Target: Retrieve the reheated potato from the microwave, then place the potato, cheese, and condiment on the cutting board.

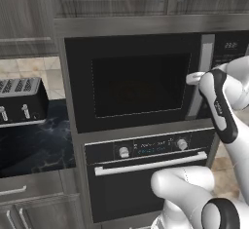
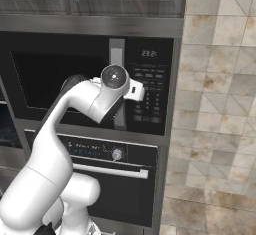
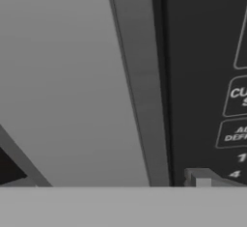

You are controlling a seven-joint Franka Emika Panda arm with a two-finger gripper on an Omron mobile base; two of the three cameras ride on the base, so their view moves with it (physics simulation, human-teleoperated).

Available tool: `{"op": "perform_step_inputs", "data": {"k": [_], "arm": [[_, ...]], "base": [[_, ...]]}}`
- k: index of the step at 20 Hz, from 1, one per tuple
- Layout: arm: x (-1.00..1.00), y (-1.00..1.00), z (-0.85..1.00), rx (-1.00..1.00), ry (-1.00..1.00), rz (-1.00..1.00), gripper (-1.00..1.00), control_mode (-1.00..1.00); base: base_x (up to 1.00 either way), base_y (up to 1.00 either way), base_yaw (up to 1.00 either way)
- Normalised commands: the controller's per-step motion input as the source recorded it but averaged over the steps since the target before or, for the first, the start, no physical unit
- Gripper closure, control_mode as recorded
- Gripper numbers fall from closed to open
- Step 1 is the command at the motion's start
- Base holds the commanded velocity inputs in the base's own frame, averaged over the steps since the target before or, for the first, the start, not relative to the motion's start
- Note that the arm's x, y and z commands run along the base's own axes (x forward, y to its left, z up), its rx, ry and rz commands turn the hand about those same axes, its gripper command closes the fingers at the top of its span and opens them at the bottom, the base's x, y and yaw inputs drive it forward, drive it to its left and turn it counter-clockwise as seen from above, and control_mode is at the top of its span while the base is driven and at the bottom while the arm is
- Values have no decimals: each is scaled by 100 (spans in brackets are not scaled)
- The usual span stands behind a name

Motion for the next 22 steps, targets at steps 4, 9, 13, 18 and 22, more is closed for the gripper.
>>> {"op": "perform_step_inputs", "data": {"k": [4, 9, 13, 18, 22], "arm": [[48, 44, -2, 0, 0, -1, -100, -100], [54, 56, -10, -6, 0, -1, -100, -100], [62, 54, -15, -7, 2, 0, -100, -100], [73, 53, -20, -7, 11, 0, 100, -100], [68, 58, -21, -9, 13, 0, 100, -100]], "base": [[0, 0, 0], [0, 0, 0], [0, 0, 0], [0, 0, 0], [0, 0, 0]]}}
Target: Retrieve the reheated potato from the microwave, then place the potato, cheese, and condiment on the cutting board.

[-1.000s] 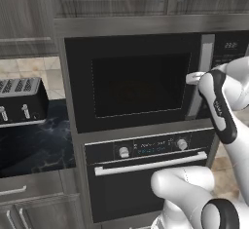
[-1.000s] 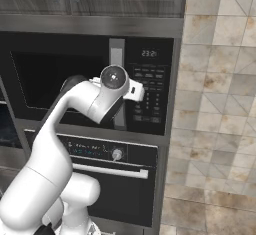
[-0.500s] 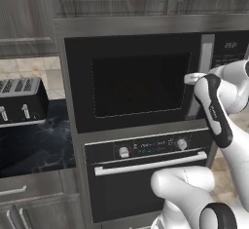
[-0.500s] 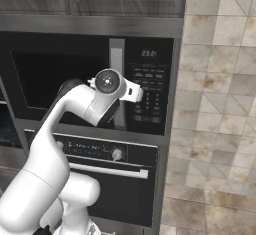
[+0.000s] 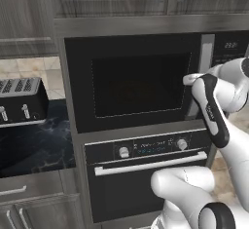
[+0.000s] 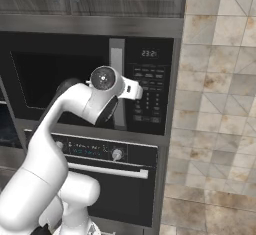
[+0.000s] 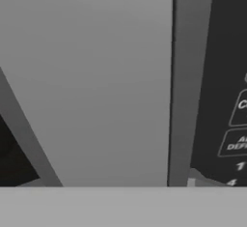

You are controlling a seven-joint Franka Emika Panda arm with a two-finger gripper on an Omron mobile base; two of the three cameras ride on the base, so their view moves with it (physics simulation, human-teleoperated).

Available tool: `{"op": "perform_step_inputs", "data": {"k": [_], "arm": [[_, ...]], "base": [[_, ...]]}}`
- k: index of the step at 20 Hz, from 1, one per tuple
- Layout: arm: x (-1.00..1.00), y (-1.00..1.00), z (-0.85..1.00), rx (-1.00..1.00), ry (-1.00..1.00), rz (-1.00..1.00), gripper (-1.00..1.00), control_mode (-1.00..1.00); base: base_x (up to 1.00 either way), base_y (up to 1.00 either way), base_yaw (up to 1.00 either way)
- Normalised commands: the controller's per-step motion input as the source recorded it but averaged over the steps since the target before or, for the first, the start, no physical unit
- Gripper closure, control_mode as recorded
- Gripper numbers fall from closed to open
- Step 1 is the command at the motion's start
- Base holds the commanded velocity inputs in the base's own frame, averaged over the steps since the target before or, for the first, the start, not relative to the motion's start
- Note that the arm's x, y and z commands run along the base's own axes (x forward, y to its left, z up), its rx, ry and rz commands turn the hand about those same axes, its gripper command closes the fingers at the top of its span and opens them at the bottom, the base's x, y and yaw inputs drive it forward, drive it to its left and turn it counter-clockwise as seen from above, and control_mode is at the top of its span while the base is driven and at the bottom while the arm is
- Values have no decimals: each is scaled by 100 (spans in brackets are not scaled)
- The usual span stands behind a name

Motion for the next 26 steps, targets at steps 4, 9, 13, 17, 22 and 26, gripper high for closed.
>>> {"op": "perform_step_inputs", "data": {"k": [4, 9, 13, 17, 22, 26], "arm": [[48, 72, -28, -8, 10, 0, 100, -100], [25, 84, -31, -6, 0, -2, 100, -100], [4, 86, -28, -6, 0, -6, 100, -100], [-18, 78, -16, -6, 0, -10, 100, -100], [-44, 61, -1, -1, 0, -12, 100, -100], [-67, 46, 7, 0, -4, -12, 100, -100]], "base": [[0, 0, 0], [0, 0, 0], [0, 0, 0], [0, 0, 0], [0, 0, 0], [0, 0, 0]]}}
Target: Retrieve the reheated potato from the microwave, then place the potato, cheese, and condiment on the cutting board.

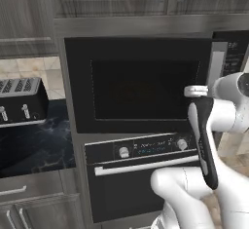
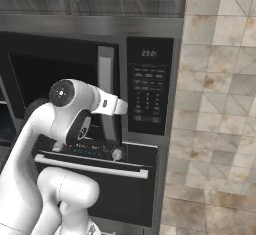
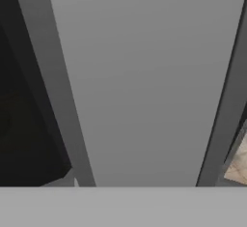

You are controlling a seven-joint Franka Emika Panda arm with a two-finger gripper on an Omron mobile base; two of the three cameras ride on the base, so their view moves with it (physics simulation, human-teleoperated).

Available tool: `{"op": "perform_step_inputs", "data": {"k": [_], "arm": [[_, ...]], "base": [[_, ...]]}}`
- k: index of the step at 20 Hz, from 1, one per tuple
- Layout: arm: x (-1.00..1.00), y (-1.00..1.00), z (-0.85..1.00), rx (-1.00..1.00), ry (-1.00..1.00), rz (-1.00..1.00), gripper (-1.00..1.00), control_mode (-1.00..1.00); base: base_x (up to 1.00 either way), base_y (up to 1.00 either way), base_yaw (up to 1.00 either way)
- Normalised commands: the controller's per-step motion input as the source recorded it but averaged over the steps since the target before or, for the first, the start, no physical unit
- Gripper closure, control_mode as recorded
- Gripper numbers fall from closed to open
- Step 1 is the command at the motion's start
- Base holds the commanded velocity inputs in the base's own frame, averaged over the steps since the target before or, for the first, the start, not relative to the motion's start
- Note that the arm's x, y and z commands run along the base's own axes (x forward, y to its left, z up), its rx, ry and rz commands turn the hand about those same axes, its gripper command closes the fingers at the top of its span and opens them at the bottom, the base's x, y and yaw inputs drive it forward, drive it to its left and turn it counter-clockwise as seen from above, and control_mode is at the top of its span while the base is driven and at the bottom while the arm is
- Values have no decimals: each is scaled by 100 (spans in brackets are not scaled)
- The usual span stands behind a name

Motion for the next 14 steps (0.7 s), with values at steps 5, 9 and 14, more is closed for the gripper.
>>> {"op": "perform_step_inputs", "data": {"k": [5, 9, 14], "arm": [[-64, 37, 15, 0, 0, -7, 100, -100], [-71, 32, 12, 0, 0, -1, 100, -100], [-65, 36, 12, -1, 0, 0, 100, -100]], "base": [[0, 0, 0], [0, 0, 0], [0, 0, 0]]}}
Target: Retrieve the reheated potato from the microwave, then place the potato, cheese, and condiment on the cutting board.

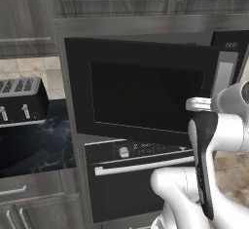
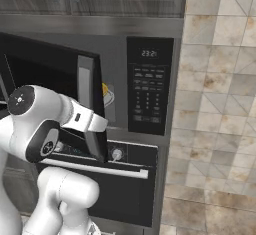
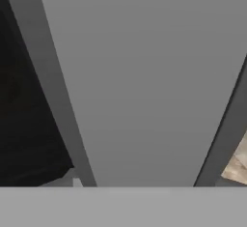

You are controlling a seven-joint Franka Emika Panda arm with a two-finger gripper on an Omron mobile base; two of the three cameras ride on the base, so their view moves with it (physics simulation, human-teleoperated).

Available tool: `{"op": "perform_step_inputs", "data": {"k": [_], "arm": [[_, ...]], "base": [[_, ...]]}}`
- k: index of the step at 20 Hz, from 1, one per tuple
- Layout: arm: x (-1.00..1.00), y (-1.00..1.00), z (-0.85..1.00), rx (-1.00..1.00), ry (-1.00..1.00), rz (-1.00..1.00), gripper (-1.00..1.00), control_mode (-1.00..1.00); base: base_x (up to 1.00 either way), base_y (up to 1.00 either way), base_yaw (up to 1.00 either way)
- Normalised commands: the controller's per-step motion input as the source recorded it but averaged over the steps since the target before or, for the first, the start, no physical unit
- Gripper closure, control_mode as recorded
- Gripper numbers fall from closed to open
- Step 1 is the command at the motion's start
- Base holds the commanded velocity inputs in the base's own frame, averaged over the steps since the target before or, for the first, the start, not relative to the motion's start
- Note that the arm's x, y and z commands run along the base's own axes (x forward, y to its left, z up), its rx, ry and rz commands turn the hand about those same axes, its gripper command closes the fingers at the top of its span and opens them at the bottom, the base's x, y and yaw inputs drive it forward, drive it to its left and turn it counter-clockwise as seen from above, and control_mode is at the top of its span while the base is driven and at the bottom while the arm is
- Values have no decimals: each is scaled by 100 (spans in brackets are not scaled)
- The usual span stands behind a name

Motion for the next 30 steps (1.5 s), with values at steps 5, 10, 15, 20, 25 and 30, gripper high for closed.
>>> {"op": "perform_step_inputs", "data": {"k": [5, 10, 15, 20, 25, 30], "arm": [[-60, 40, 12, -1, 0, 0, 100, -100], [-60, 46, 4, -1, 0, 0, 100, -100], [-53, 50, 8, 0, 0, 0, 100, -100], [-40, 47, 9, 0, 0, 0, 100, -100], [-20, 43, 9, 0, -2, 0, -100, -100], [-18, 1, -1, 0, -1, 0, -100, -100]], "base": [[0, 0, 0], [0, 0, 0], [0, 0, 0], [0, 0, 0], [0, 0, 0], [0, 0, 0]]}}
